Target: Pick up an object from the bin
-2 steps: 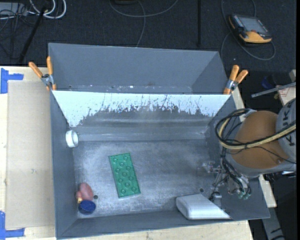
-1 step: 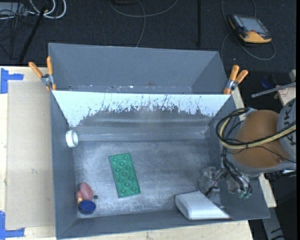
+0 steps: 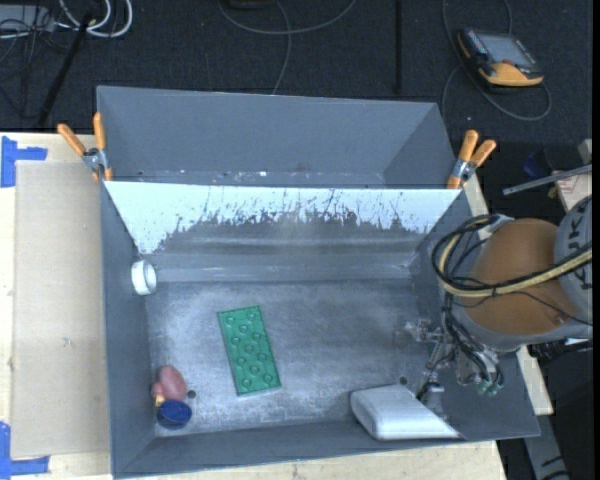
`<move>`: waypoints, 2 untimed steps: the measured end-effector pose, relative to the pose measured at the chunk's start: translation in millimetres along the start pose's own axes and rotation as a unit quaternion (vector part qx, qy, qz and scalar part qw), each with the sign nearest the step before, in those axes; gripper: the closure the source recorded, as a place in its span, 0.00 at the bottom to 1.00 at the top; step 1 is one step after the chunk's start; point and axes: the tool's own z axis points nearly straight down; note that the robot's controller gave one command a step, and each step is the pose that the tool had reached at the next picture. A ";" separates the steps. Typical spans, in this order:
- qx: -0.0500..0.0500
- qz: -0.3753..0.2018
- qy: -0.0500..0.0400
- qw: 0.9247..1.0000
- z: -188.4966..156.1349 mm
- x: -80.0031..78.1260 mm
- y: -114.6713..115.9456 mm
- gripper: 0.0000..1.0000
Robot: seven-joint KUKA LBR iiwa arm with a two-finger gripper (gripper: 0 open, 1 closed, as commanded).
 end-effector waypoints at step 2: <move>0.001 -0.113 -0.001 0.994 -51.1 -36.5 -36.8 0.00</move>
Offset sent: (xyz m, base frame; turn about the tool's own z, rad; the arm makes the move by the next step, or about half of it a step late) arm -0.0145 -0.0119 -0.0082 0.0353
